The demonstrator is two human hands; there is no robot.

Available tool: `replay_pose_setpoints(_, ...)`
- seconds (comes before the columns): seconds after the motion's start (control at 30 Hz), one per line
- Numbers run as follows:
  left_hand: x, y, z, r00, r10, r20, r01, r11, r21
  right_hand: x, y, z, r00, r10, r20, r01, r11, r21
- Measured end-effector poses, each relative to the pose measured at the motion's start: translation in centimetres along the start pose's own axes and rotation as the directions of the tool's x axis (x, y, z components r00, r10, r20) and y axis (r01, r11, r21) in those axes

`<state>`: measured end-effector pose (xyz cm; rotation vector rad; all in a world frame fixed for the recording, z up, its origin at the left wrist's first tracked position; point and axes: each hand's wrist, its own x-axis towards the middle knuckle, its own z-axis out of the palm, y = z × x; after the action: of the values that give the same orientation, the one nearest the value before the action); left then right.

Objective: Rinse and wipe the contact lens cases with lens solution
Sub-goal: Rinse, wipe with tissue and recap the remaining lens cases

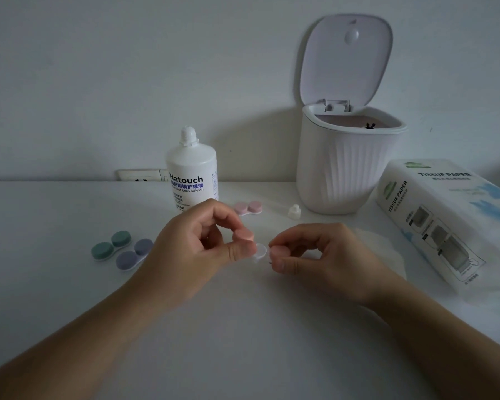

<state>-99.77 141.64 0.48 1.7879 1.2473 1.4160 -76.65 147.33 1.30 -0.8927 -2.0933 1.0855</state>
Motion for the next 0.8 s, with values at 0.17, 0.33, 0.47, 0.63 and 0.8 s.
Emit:
replay_pose_setpoints(0.17,-0.16,-0.38,0.42,0.998,0.004,0.055,-0.005,1.0,0.014,0.02,-0.08,0.09,1.0,-0.014,0.012,0.014,1.0,-0.008)
replay_pose_setpoints(0.33,-0.26,-0.44,0.51,0.997,0.002,0.083,-0.008,0.997,0.072,0.02,-0.09,0.12,1.0,-0.019,0.008,0.019,1.0,-0.016)
replay_pose_setpoints(0.47,-0.24,-0.33,0.49,0.998,-0.016,0.064,0.009,0.995,0.104,0.02,-0.16,0.12,1.0,-0.023,0.014,0.023,1.0,-0.018)
replay_pose_setpoints(0.63,-0.48,-0.04,0.51,0.997,0.001,0.074,-0.016,0.979,0.201,0.04,-0.18,0.21,0.999,-0.03,0.027,0.031,0.999,-0.022)
replay_pose_setpoints(0.8,-0.51,0.3,0.47,0.998,-0.006,0.066,-0.008,0.975,0.223,0.05,-0.06,0.17,0.998,-0.045,0.041,0.046,0.998,-0.036)
